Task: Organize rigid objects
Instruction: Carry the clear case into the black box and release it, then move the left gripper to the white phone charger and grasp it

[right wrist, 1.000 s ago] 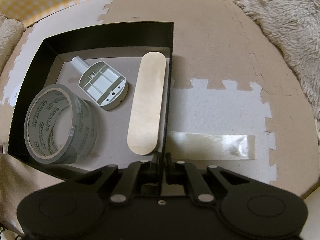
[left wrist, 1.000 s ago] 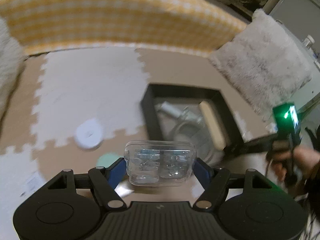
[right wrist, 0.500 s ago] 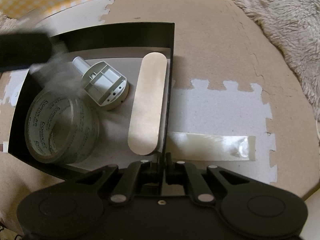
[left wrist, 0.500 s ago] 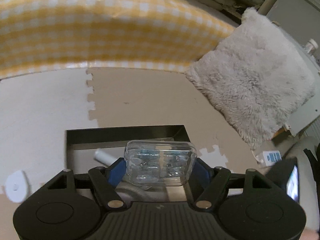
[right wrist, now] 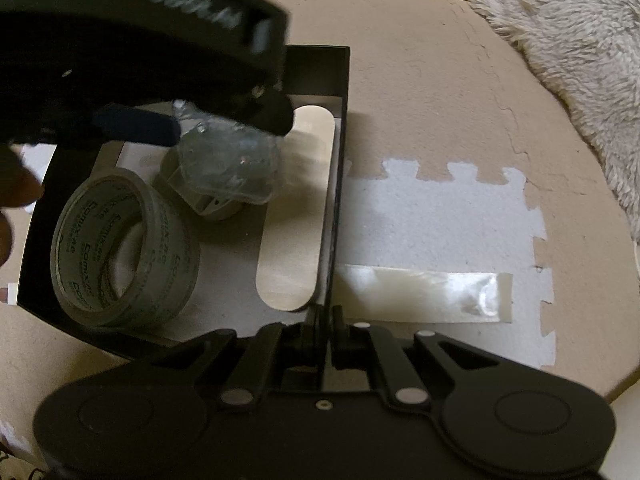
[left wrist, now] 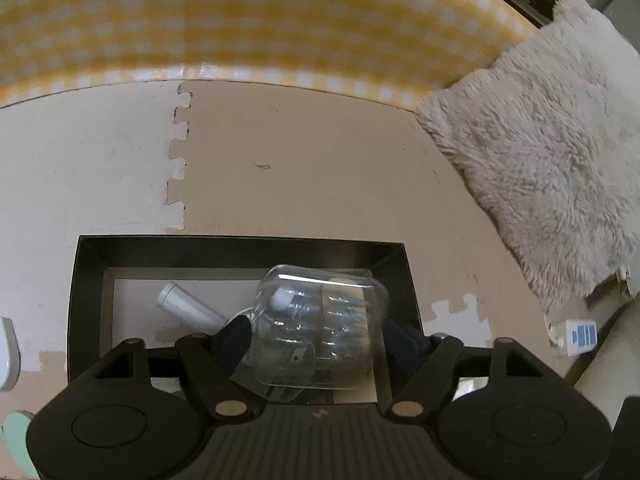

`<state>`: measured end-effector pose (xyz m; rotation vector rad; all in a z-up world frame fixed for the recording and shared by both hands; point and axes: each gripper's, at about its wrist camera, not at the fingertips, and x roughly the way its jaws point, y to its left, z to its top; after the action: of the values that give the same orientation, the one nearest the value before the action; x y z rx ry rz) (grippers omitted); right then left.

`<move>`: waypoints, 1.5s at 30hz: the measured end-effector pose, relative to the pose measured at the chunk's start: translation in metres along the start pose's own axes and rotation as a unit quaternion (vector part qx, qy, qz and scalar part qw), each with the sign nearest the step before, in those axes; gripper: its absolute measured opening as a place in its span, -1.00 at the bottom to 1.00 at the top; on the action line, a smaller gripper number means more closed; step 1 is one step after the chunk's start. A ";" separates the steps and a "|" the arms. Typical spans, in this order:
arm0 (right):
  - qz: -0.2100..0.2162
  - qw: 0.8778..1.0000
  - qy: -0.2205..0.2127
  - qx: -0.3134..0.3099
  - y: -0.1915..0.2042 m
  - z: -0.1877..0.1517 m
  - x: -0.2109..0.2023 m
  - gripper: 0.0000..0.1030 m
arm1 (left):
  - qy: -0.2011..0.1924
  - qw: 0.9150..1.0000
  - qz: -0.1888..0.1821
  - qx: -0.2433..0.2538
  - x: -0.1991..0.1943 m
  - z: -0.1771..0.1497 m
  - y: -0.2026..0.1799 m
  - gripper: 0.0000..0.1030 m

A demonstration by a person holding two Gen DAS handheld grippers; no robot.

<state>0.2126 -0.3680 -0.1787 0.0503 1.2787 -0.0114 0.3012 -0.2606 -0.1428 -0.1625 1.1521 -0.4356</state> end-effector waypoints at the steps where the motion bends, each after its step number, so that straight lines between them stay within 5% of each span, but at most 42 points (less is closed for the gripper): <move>1: 0.000 1.000 0.000 0.000 0.000 0.000 0.000 -0.89 | 0.000 1.000 0.001 0.001 0.000 0.000 0.000 0.66; 32: 0.002 1.000 -0.001 -0.002 0.000 -0.001 0.000 -0.89 | -0.013 0.994 0.043 0.099 -0.074 -0.028 0.018 1.00; 45: 0.002 1.000 -0.002 -0.002 0.000 -0.001 0.000 -0.89 | -0.030 0.989 0.016 0.146 -0.123 -0.066 0.037 1.00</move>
<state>0.2113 -0.3678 -0.1787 0.0497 1.2753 -0.0052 0.2094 -0.1699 -0.0777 0.0964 1.0175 -0.5620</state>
